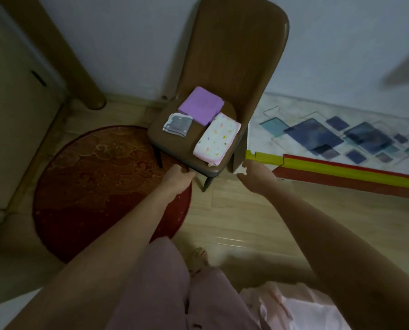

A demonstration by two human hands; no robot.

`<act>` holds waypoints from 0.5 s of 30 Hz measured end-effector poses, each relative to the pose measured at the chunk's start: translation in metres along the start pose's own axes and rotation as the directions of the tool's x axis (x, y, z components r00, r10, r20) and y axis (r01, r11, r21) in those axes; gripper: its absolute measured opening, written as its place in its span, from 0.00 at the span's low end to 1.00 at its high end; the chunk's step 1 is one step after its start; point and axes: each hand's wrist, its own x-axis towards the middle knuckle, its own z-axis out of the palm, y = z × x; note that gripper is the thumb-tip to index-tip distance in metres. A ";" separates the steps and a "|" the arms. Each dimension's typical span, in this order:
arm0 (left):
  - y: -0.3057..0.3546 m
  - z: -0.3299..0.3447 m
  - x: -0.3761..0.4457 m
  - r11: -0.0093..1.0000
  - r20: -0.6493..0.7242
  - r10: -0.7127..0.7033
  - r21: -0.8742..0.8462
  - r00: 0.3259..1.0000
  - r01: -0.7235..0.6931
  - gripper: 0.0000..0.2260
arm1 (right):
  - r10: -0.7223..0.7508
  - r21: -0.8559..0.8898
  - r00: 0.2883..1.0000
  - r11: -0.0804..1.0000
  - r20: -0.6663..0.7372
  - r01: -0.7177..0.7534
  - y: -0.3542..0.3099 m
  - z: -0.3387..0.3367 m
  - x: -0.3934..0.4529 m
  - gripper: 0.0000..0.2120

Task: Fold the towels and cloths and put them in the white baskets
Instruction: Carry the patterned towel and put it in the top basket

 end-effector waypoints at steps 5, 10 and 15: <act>0.028 0.008 0.080 0.957 -0.045 -0.146 -0.260 0.988 0.130 0.17 | -0.083 -0.034 0.995 0.996 0.064 0.085 -0.008 -0.016 0.111 0.19; 0.065 0.015 0.158 0.920 0.019 -0.252 -0.304 0.968 0.246 0.25 | -0.090 -0.086 0.989 0.991 0.117 0.101 -0.011 -0.032 0.207 0.21; 0.078 0.014 0.219 0.871 0.006 -0.357 -0.360 0.934 0.335 0.30 | -0.056 -0.061 0.987 0.996 0.153 0.066 -0.024 -0.048 0.286 0.29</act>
